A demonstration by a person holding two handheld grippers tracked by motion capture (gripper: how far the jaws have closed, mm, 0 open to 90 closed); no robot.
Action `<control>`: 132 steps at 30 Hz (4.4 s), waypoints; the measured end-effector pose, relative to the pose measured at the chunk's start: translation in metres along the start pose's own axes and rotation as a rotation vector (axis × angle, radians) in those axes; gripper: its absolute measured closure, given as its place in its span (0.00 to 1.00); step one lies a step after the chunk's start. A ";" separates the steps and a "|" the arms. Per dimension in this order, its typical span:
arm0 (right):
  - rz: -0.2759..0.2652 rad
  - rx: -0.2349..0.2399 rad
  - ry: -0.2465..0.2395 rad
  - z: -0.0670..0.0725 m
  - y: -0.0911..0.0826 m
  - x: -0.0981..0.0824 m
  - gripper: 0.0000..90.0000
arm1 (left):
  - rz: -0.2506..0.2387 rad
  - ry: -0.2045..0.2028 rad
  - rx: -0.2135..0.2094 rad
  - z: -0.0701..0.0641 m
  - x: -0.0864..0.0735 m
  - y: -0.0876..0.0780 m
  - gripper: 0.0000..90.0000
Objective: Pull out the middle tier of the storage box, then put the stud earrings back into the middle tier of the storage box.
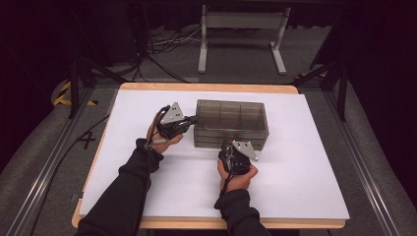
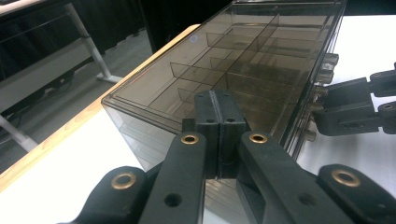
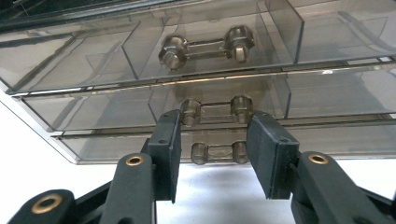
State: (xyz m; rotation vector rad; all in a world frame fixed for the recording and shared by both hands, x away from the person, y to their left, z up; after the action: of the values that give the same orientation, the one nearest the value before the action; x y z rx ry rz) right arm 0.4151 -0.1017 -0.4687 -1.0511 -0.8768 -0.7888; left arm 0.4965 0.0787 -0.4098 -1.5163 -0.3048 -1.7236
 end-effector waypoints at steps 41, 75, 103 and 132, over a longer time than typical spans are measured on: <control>0.086 0.233 -0.449 -0.100 -0.086 0.038 0.54 | 0.147 -0.081 0.007 -0.029 -0.038 -0.042 0.51; 0.243 0.368 -0.425 -0.118 -0.055 0.030 0.79 | 0.259 0.010 -0.064 -0.048 -0.052 -0.025 0.85; 0.293 0.410 -0.458 -0.121 -0.060 0.032 0.86 | 0.250 0.018 -0.044 -0.047 -0.054 -0.026 0.95; 0.309 0.406 -0.489 -0.118 -0.067 0.029 0.86 | 0.261 0.056 -0.048 -0.052 -0.053 -0.034 0.96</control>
State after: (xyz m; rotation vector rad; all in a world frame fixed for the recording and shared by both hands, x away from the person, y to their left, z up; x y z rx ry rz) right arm 0.3957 -0.2367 -0.4455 -0.9925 -1.1915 -0.0768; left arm 0.4334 0.0881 -0.4609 -1.4680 -0.0342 -1.5715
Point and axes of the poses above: each handheld gripper's, and its own axes: y roughly forward along the jaws, x roughly out of its top, z roughly to its left, the point moved 5 cm from there along y, roughly forward along the jaws, and after that the axes turned 14 degrees about x, right-handed, at the moved point
